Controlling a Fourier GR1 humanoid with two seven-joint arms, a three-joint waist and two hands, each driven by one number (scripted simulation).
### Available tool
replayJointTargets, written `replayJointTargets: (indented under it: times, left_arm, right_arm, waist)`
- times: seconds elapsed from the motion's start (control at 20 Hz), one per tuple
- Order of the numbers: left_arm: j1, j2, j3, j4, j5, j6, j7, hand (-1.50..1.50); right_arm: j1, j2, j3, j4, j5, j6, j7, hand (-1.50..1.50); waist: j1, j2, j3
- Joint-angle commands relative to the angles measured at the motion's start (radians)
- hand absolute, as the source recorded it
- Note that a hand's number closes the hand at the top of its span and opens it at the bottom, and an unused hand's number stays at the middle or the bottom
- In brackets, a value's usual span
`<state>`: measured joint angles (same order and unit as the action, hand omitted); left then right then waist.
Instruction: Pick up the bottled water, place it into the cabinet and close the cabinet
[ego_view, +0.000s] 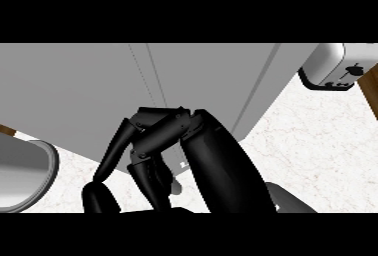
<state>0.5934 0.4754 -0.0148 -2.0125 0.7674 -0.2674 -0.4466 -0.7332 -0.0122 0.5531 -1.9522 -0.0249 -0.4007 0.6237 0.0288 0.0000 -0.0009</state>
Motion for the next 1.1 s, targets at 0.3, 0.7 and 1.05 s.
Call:
replayJointTargets:
  times: [0.3, 0.7, 1.05]
  left_arm:
    - [0.012, 0.002, 0.106, 0.092, 0.036, -0.137, -0.017, 1.50]
    - [0.052, 0.000, 0.162, 0.040, 0.076, -0.155, 0.024, 1.50]
    - [-0.021, 0.028, 0.173, 0.085, 0.103, -0.169, 0.050, 1.50]
  right_arm:
    - [-0.097, -0.026, -0.261, 0.384, -0.168, 0.223, -0.232, 1.50]
    - [-0.207, 0.012, -0.309, 0.689, -0.150, 0.247, -0.319, 1.50]
    - [-0.206, -0.013, -0.334, 0.792, -0.134, 0.244, -0.408, 1.50]
  waist:
    - [-0.011, 0.004, 0.001]
    - [0.002, 0.004, 0.001]
    - [0.006, 0.014, 0.000]
